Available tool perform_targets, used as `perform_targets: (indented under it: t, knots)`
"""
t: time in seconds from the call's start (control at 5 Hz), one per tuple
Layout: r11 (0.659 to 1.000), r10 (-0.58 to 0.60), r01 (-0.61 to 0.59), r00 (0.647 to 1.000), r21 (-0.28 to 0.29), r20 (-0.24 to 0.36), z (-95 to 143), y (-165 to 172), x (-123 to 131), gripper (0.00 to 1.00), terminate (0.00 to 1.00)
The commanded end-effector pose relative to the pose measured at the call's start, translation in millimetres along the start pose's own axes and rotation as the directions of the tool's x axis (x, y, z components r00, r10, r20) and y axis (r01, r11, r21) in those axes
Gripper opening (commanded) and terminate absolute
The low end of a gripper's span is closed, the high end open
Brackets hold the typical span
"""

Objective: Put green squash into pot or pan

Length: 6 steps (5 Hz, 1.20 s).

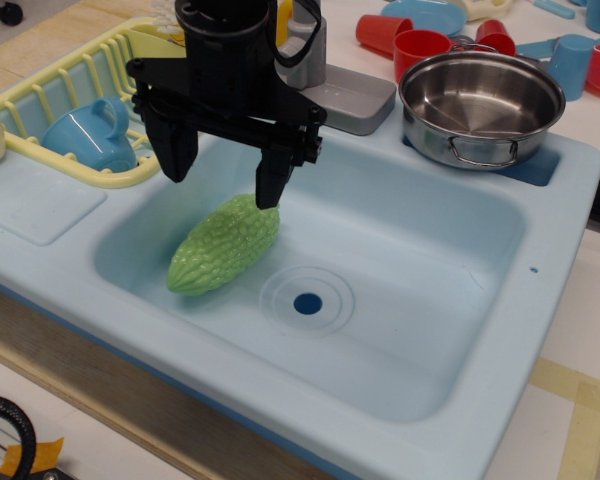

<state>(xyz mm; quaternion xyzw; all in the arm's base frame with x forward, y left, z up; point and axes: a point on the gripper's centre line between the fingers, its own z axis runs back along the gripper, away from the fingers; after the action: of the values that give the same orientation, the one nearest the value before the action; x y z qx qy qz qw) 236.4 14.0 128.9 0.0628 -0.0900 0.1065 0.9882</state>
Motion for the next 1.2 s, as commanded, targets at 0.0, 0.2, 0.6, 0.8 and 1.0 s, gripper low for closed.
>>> perform_targets:
  t: [0.0, 0.2, 0.6, 0.8, 1.0]
  knots:
    - [1.000, 0.000, 0.000, 1.000, 0.000, 0.000, 0, 0, 0, 1.00, 0.00]
    - [1.000, -0.012, 0.012, 1.000, -0.009, 0.011, -19, 1, -1, 1.00, 0.00]
    - [0.997, -0.072, 0.073, 0.997, -0.017, 0.021, -48, 0, 2, 1.00, 0.00]
    - [0.995, -0.075, 0.078, 0.996, -0.054, 0.048, -63, 0, 0, 1.00, 0.00]
    - [0.995, -0.044, 0.048, 0.998, -0.082, 0.052, -75, 0, -4, 1.00, 0.00]
